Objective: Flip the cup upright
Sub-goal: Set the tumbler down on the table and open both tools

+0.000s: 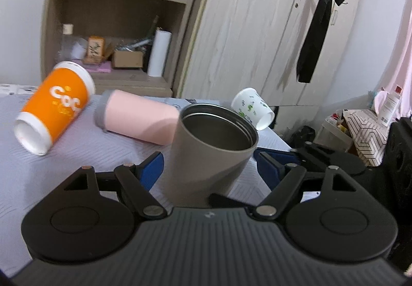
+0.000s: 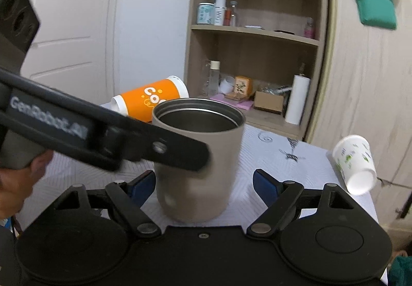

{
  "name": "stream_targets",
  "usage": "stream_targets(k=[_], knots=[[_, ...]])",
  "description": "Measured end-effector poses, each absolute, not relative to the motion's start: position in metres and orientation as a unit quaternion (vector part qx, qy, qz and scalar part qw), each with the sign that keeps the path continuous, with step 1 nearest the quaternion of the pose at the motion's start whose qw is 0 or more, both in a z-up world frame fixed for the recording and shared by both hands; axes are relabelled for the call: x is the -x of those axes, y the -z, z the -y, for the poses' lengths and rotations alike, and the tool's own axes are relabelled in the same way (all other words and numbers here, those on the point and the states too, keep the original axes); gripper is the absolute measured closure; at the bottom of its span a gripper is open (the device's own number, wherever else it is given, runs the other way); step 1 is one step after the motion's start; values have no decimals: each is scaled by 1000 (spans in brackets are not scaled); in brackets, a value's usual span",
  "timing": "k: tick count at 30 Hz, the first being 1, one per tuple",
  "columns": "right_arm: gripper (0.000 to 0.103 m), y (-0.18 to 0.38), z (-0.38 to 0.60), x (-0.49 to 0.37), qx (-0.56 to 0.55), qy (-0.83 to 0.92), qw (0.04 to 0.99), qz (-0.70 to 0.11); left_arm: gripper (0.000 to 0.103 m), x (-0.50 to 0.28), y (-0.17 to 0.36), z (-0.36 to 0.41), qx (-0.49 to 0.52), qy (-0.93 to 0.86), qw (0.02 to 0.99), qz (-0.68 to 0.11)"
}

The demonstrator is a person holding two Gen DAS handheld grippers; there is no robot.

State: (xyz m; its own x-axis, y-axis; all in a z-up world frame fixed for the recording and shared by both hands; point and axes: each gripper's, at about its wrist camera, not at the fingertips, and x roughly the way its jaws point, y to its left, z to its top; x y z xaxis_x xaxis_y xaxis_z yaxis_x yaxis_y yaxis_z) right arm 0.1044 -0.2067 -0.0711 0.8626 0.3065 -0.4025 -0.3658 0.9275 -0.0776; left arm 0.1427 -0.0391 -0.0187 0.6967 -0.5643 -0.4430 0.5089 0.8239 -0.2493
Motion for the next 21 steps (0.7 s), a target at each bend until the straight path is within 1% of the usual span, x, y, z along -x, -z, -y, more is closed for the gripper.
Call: stream_targets(k=[4, 11, 13, 15, 17, 21], knots=[[16, 64, 214, -86, 57, -155, 967, -195, 24, -117, 9, 30, 45, 270, 934, -227], [16, 42, 218, -47, 46, -126, 977, -164, 24, -68, -10, 17, 23, 226, 959, -171], [16, 35, 218, -34, 48, -111, 981, -154, 20, -55, -16, 14, 16, 215, 964, -157], [16, 30, 217, -24, 47, -98, 983, -146, 19, -44, -21, 11, 17, 210, 966, -149], [16, 26, 218, -15, 42, -87, 985, -142, 15, -37, -23, 6, 20, 217, 964, -151], [16, 15, 220, 6, 27, -58, 988, -140, 12, -25, -26, -2, 32, 210, 965, -155]])
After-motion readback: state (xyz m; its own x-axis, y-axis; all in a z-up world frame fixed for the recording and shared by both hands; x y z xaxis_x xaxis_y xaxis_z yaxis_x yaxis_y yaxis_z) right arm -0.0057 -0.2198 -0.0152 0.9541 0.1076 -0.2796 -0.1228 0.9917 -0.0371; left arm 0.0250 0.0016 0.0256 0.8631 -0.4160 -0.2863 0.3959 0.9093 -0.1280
